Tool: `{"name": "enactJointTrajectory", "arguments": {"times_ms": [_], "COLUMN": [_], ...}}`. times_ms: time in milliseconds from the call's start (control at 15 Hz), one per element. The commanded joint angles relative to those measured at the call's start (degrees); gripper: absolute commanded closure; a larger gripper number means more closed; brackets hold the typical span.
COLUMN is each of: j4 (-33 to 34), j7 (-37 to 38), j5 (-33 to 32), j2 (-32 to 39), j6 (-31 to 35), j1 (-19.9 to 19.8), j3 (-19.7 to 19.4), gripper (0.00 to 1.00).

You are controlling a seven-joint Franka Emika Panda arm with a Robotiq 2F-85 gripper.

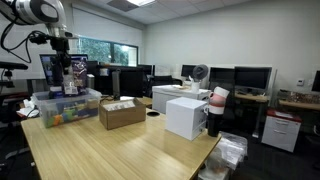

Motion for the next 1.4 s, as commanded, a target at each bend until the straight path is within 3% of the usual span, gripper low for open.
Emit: {"name": "enactJointTrajectory", "arguments": {"times_ms": [0,533,1333], "j4": [-2.2,-4.09,-0.04], "j7": [3.23,12.57,24.1], "j5": [-1.61,-6.51,-14.69], "j2": [0.19,1.85,5.85], "j6": [5.42,11.18,2.3], "j1": [-0.91,-2.38,-2.49], "j3": [0.89,2.13,2.63], "gripper": [0.98,0.98,0.99]}}
